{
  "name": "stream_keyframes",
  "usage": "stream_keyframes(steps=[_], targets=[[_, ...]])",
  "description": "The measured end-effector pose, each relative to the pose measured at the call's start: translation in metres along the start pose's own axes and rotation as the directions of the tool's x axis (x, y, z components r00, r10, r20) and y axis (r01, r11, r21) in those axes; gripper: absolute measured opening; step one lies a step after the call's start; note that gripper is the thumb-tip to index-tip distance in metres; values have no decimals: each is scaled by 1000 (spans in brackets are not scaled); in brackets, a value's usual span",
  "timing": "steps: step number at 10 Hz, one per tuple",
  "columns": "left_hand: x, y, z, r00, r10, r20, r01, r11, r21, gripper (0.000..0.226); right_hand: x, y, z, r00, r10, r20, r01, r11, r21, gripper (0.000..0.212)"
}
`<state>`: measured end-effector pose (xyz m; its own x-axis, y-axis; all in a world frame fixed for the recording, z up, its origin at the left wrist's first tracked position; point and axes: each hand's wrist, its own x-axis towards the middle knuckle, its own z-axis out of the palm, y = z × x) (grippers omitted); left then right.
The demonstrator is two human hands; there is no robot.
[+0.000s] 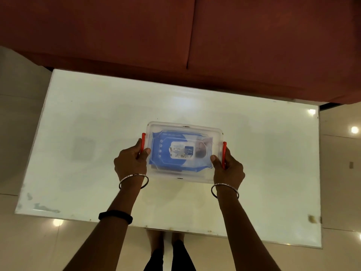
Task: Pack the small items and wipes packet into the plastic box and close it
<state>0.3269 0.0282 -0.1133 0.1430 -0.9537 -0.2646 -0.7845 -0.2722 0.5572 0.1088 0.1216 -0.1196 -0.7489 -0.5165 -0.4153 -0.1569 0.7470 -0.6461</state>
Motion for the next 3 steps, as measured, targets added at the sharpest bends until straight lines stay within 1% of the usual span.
stream_keyframes(steps=[1,2,3], targets=[[1,7,-2,996,-48,70,42,995,87,43,0,-5,-2,999,29,33,-28,999,-39,59],[-1,24,-11,975,-114,193,61,963,262,46,-3,-20,-13,987,91,136,-64,980,-189,60],[-8,41,-21,947,-139,291,26,931,363,54,-4,-44,-26,973,149,175,-75,926,-371,73]])
